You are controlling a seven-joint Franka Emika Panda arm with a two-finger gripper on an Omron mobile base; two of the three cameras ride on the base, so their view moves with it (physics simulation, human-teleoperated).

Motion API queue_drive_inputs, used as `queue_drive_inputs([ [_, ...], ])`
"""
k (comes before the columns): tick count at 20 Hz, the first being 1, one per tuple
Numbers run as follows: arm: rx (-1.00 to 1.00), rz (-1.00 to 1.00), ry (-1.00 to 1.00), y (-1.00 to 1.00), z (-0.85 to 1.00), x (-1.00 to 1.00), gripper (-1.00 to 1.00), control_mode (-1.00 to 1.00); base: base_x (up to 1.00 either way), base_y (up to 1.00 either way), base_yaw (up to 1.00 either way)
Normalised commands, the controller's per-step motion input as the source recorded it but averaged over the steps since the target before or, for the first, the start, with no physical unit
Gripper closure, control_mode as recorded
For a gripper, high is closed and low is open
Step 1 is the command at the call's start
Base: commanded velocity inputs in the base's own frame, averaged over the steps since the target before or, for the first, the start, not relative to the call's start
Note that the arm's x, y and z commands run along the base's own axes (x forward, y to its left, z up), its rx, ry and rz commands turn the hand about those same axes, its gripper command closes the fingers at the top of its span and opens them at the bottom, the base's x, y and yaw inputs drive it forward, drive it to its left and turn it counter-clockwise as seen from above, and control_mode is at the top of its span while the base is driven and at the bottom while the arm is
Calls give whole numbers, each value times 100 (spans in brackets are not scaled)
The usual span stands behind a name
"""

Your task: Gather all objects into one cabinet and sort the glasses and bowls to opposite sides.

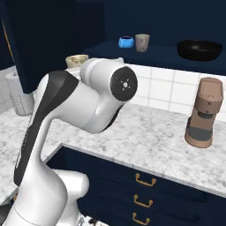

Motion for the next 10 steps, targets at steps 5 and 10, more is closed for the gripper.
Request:
queue_drive_inputs([
  [5,0,0,0,0,0,0,100,100,100,8,-6],
  [10,0,0,0,0,0,0,100,100,91,11,-2],
])
